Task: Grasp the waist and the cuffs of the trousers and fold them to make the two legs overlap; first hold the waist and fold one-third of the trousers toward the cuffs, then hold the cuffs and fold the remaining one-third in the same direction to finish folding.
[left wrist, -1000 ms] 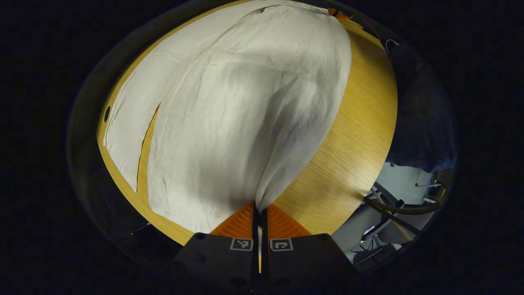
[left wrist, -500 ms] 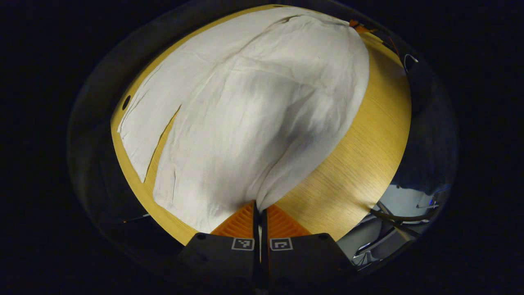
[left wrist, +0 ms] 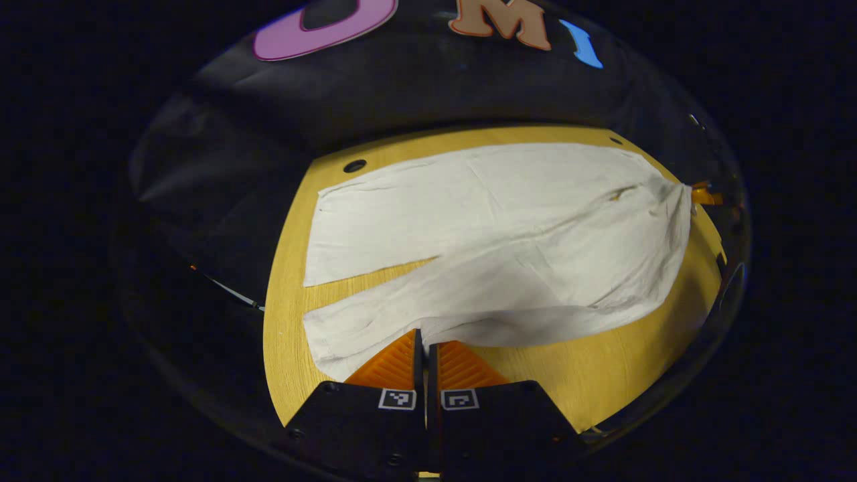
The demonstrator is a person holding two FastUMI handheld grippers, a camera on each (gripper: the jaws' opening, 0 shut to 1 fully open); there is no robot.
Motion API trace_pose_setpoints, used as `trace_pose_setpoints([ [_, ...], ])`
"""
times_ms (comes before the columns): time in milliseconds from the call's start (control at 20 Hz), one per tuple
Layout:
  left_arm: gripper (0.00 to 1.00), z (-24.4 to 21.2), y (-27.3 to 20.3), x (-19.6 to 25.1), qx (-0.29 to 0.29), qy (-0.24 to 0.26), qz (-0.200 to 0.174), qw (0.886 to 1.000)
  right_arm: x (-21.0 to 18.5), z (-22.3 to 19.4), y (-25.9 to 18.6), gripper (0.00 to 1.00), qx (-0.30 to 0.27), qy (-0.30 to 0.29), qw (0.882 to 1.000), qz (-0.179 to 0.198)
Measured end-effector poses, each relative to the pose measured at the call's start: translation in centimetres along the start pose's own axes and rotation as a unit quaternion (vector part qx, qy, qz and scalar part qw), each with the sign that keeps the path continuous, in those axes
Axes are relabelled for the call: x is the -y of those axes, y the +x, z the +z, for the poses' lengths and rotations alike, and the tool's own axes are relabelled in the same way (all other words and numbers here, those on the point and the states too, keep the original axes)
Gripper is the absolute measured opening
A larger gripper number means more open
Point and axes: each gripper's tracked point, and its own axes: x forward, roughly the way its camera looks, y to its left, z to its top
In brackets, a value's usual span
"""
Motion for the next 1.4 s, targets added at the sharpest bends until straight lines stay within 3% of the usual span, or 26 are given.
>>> trace_pose_setpoints([
  [150, 0.0, 6.2, 1.9, -0.8, 0.053, -0.074, 0.02, 0.996, 0.2, 3.6, -0.2, 0.04, 0.05, 0.063, 0.997, -0.021],
  [200, 0.0, 6.7, 0.2, -0.9, 0.069, -0.09, 0.027, 0.993, 0.2, 4.9, 0.0, 0.03, 0.067, 0.084, 0.994, -0.025],
  [400, 0.0, 14.0, 2.6, -2.7, 0.145, -0.146, 0.05, 0.977, 0.8, 10.8, -0.6, 0.04, 0.13, 0.163, 0.977, -0.038],
  [550, 0.0, 17.4, 4.3, -4.5, 0.171, -0.177, 0.057, 0.968, 0.9, 14.7, -1.0, 0.04, 0.154, 0.186, 0.969, -0.043],
  [800, 0.0, 20.4, 11.0, -6.7, 0.164, -0.184, 0.071, 0.967, 1.1, 18.8, 5.3, 0.04, 0.151, 0.182, 0.97, -0.047],
  [1100, 0.0, 19.9, 17.3, -8.3, 0.123, -0.158, 0.113, 0.973, -0.1, 19.3, 13.9, 0.05, 0.13, 0.172, 0.976, -0.04],
  [1250, 0.0, 19.3, 17.7, -8.6, 0.113, -0.15, 0.131, 0.973, -0.1, 19.0, 15.1, 0.18, 0.124, 0.202, 0.971, -0.018],
  [1300, 0.0, 19.4, 17.6, -8.7, 0.113, -0.151, 0.137, 0.973, 0.1, 19.2, 15.3, 0.18, 0.125, 0.209, 0.97, -0.014],
  [1350, 0.01, 19.5, 17.4, -8.7, 0.119, -0.155, 0.145, 0.97, 0.2, 19.3, 15.2, 0.3, 0.127, 0.213, 0.969, -0.01],
  [1400, 0.04, 20.0, 17.5, -8.8, 0.127, -0.167, 0.15, 0.966, 0.1, 19.4, 14.8, 0.53, 0.133, 0.214, 0.968, -0.005],
])
